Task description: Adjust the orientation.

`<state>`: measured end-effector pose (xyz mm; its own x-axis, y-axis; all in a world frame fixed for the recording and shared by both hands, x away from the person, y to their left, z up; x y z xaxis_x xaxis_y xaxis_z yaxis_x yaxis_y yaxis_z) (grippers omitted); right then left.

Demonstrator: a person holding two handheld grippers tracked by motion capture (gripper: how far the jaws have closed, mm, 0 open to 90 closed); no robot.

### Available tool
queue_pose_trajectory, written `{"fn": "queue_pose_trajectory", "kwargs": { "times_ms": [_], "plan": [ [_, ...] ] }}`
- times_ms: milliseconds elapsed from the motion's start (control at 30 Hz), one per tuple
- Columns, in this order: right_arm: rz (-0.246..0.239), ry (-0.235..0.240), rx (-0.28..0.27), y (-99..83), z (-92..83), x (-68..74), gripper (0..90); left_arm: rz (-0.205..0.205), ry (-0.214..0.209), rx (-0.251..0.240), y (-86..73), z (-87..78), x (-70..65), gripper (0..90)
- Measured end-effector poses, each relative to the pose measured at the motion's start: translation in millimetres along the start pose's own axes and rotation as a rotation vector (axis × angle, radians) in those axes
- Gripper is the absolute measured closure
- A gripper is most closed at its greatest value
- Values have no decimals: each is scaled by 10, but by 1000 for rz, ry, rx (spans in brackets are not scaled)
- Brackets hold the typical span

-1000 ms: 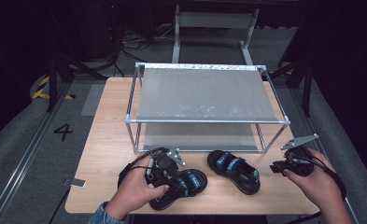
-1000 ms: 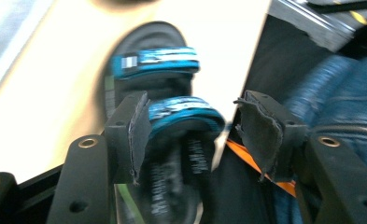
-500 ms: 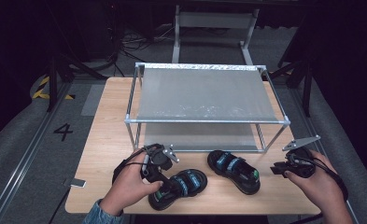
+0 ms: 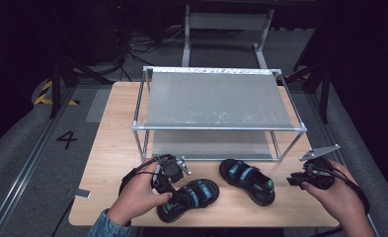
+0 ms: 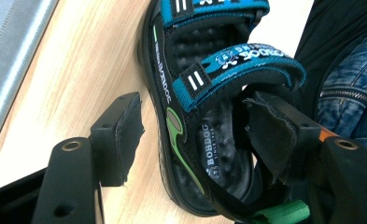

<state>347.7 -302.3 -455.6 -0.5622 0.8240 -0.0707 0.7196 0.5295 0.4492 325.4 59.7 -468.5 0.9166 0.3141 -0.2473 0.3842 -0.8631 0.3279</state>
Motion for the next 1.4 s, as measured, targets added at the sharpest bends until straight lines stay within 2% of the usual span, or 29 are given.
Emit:
{"fn": "queue_pose_trajectory", "kwargs": {
  "times_ms": [67,100,200,333,367,433,533,633,700,800,833,867,967,1000,1067,1133,1167,1200,1300,1400],
  "plan": [
    [-2,0,0,1,2,1,729,15,6,8,-8,14,20,345],
    [-4,4,2,4,6,15,727,25,16,-8,7,36,52,329],
    [-9,3,3,9,21,22,725,26,35,-17,39,80,89,325],
    [-16,5,6,11,40,32,723,44,54,-5,94,168,119,393],
    [-16,4,7,10,40,31,723,40,52,-17,108,181,115,430],
    [-16,3,5,9,33,29,723,17,4,-5,99,195,63,601],
    [-15,4,1,9,23,25,723,-20,33,-12,99,151,84,652],
    [-19,4,1,14,25,22,723,-57,42,-39,103,128,116,681],
    [-18,6,0,22,22,30,723,-85,63,-55,101,106,152,690],
    [-20,5,-2,29,23,29,723,-131,111,-84,83,42,245,689],
    [-20,5,-1,29,24,28,723,-157,114,-96,68,21,281,686],
    [-19,4,0,28,26,28,723,-201,121,-110,45,7,326,682],
    [-19,1,2,26,35,28,723,-262,138,-121,-17,2,418,680],
    [-20,3,1,28,33,31,723,-262,145,-127,-19,-3,433,680],
    [-17,4,0,30,29,32,721,-261,125,-129,-13,4,411,664],
    [-16,3,-1,29,27,26,721,-256,110,-136,0,7,384,614],
    [-18,0,-1,28,25,21,720,-260,103,-146,6,-1,371,560],
    [-18,-1,-3,29,23,18,720,-251,107,-147,4,-17,373,511],
    [-17,1,-7,35,11,17,718,-240,111,-146,-38,-105,342,437],
    [-20,-1,-10,45,9,6,716,-239,121,-143,-108,-217,303,416]
  ]
}}
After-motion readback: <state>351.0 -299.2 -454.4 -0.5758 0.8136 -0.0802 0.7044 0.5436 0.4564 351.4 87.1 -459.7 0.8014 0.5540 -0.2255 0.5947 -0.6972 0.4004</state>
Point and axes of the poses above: each handheld gripper's, and its own axes: z roughly forward along the jaws, y roughly out of its top, x roughly to its left, the point moved 9 cm from there along z, roughly forward along the jaws, and after that the axes turned 7 degrees about -y, right-handed, at the moved point
